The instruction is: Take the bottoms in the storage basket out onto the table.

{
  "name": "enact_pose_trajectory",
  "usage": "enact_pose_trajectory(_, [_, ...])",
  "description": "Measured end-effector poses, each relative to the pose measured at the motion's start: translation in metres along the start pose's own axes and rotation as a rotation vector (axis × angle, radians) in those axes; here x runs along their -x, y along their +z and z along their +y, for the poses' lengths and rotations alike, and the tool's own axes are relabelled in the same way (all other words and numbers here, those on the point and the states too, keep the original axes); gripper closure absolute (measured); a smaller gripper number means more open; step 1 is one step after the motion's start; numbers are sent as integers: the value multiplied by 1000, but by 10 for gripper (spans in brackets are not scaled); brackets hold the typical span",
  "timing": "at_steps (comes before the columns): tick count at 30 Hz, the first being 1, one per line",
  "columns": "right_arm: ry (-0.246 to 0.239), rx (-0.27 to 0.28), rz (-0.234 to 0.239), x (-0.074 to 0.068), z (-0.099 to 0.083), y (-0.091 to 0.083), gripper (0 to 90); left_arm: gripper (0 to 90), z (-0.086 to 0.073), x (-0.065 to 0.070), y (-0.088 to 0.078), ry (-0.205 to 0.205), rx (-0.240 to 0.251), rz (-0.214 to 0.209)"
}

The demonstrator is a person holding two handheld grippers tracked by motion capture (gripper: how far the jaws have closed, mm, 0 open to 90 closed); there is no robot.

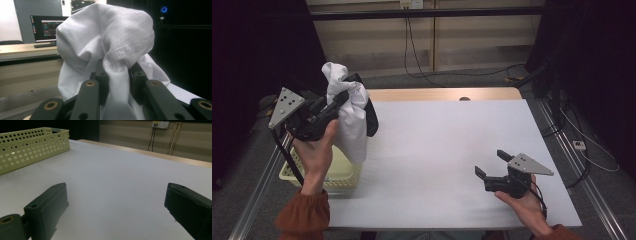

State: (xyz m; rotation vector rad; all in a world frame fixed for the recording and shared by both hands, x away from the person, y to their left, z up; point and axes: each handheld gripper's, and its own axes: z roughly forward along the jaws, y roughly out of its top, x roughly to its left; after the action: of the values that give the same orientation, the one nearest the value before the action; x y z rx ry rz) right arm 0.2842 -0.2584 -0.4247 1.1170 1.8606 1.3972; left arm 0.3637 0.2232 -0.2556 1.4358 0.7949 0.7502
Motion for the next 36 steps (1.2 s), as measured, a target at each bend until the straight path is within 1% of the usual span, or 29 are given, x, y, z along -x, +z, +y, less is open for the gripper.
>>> enact_pose_trajectory(5, [1,1,0,0,0,0,49,745,1,4,1,4,0,-13])
enact_pose_trajectory(7, [1,0,0,0,0,0,49,744,2,5,2,0,-10,-11])
enact_pose_trajectory(9, [-2,-2,2,0,0,0,48,744,2,8,4,-15,-6,-15])
enact_pose_trajectory(13, [0,1,1,0,0,0,48,744,5,13,4,6,-23,-31])
enact_pose_trajectory(14, [1,1,2,0,0,0,49,744,5,15,5,-6,-12,-32])
enact_pose_trajectory(16, [2,0,1,0,0,0,49,744,6,17,6,11,-21,-40])
enact_pose_trajectory(17, [0,1,1,0,0,0,49,744,6,18,7,4,-16,-45])
enact_pose_trajectory(21, [-2,-2,3,0,0,1,48,744,7,22,10,-3,-28,-64])
enact_pose_trajectory(22, [0,-4,2,0,0,1,49,744,7,23,11,6,-34,-67])
enact_pose_trajectory(23, [0,-4,2,0,0,1,49,744,7,25,12,6,-32,-69])
enact_pose_trajectory(30, [1,-3,4,0,0,2,49,744,5,35,21,14,-54,-95])
enact_pose_trajectory(32, [-1,-2,6,0,0,2,49,744,5,37,24,16,-54,-102])
enact_pose_trajectory(33, [-1,-2,6,0,0,2,49,744,5,39,26,23,-60,-107])
enact_pose_trajectory(35, [0,-2,8,0,0,2,49,744,5,42,30,18,-58,-115])
enact_pose_trajectory(36, [1,-2,10,0,0,2,49,744,4,43,32,23,-62,-118])
